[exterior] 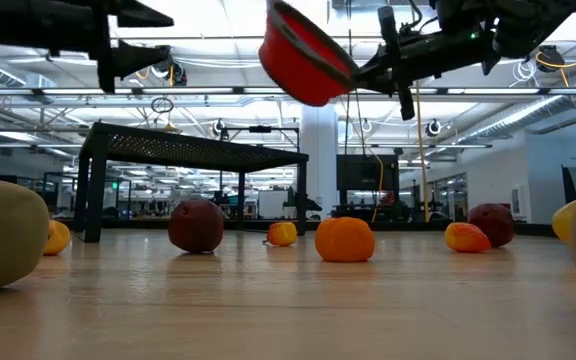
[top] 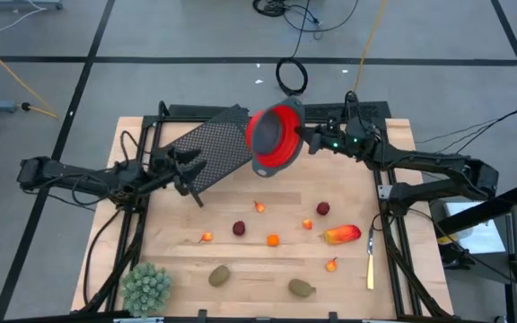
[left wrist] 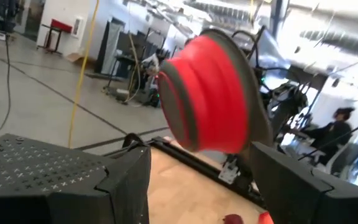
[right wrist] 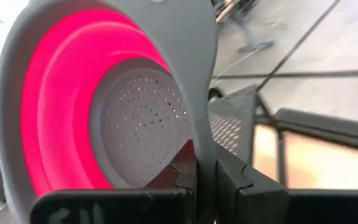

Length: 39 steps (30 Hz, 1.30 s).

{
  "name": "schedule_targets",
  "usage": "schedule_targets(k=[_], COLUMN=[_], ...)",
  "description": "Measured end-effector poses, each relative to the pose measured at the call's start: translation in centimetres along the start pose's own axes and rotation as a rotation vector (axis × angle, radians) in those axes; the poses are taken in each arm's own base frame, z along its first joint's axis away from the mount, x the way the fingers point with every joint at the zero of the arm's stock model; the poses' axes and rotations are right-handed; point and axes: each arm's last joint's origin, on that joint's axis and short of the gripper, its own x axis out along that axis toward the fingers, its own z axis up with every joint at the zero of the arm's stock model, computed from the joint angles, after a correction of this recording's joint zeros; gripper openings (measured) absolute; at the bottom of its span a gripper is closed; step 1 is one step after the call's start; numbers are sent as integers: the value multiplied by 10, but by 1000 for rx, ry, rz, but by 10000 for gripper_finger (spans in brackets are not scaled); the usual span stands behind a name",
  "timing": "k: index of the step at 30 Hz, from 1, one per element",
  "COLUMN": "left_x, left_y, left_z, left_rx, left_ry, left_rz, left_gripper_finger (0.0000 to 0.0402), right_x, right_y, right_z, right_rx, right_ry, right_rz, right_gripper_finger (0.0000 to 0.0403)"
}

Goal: Pick & Place Fruit
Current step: Put the red strainer bowl on the shelf

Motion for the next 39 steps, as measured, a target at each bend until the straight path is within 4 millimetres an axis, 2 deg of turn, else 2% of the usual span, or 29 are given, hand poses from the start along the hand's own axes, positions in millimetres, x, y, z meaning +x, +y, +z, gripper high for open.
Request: schedule_targets(k=[4, 11, 21, 29, 39], left_x=[18, 53, 96, 128, 168], left_y=[-12, -33, -57, -71, -73], left_z=[10, 25, 42, 51, 45], left_rx=[63, 197, 354, 499, 561], left_ry=[42, 138, 126, 119, 133], left_rz=[16, 124, 256, 326, 437], left_gripper_finger=[271, 271, 271, 271, 271], right_x=[1, 2, -5, -10, 0], right_y=[9, 42, 71, 91, 103], right_z=[0, 17, 29, 25, 6], right_rx=[-94, -367, -599, -691, -834], right_ry=[-65, -162, -294, -385, -374], right_rz=[-51, -168, -436, -536, -600], right_gripper_finger=[10, 10, 10, 10, 10])
